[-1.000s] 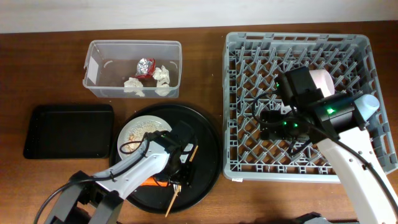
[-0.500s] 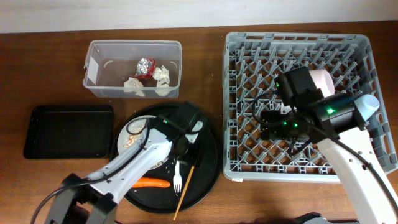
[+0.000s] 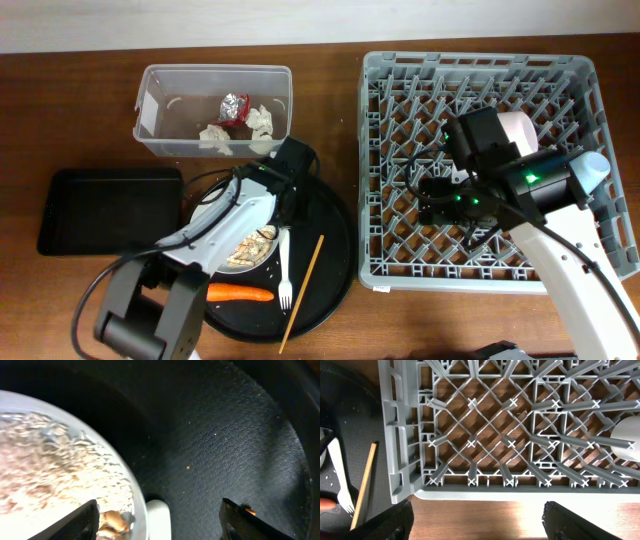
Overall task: Sort waste into correct bins and load items into the dishwasher rack
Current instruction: 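Grasp the white plate rim with the left gripper, then lift the plate and tip the rice onto the black baking tray, then set the emptied white plate back on the round tray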
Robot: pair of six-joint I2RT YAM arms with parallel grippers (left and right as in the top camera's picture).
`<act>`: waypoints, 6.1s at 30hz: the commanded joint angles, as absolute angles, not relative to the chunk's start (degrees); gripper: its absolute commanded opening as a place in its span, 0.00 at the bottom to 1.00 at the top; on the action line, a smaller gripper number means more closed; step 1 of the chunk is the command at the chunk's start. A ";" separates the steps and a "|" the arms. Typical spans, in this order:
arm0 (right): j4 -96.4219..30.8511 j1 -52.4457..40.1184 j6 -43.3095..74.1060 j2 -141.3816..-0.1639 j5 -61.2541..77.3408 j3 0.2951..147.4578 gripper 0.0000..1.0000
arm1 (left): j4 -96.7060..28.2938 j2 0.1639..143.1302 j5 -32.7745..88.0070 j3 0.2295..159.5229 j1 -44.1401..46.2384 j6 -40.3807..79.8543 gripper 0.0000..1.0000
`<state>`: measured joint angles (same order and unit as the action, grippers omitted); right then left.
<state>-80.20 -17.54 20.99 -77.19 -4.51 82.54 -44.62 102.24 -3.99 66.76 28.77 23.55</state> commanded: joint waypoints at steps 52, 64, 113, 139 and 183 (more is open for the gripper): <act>-80.84 -17.19 21.47 -77.19 -5.02 82.89 0.86 | -48.23 109.73 -3.42 62.59 29.56 24.84 0.27; -80.86 -17.19 21.50 -77.19 -4.99 82.89 0.86 | -48.80 109.71 -5.21 62.61 29.56 24.80 0.01; -83.15 -17.19 21.52 -77.19 -5.02 82.89 0.85 | -67.66 101.49 0.75 86.35 -4.34 7.70 0.00; -83.77 -17.19 21.52 -77.19 -4.99 82.89 0.82 | -64.38 96.95 34.70 90.13 -24.99 0.14 0.00; -84.05 -17.19 21.52 -77.19 -4.54 82.89 0.83 | -58.39 80.86 25.76 63.05 15.51 -2.42 0.00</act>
<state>-84.03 -17.54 21.02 -77.19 -4.49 82.54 -61.25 80.64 35.18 66.74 11.07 -8.69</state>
